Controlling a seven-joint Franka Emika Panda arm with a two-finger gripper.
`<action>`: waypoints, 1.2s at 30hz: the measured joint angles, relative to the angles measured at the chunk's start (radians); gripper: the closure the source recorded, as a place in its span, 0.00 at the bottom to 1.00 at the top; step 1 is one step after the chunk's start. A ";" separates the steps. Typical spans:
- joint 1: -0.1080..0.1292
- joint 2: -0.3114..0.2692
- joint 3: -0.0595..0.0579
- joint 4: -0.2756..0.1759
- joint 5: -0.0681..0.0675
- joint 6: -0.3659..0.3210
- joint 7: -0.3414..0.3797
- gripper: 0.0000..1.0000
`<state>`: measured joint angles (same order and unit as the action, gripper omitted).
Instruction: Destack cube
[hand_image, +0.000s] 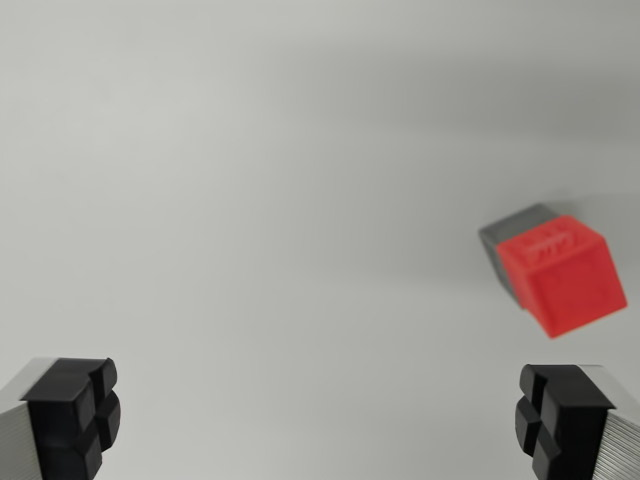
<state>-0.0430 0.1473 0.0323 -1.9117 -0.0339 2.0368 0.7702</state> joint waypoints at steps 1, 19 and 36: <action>0.000 0.000 0.000 0.000 0.000 0.000 0.000 0.00; -0.003 0.000 -0.002 -0.005 0.000 0.003 -0.013 0.00; -0.034 -0.007 -0.017 -0.060 0.002 0.054 -0.132 0.00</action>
<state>-0.0768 0.1403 0.0148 -1.9717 -0.0316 2.0912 0.6379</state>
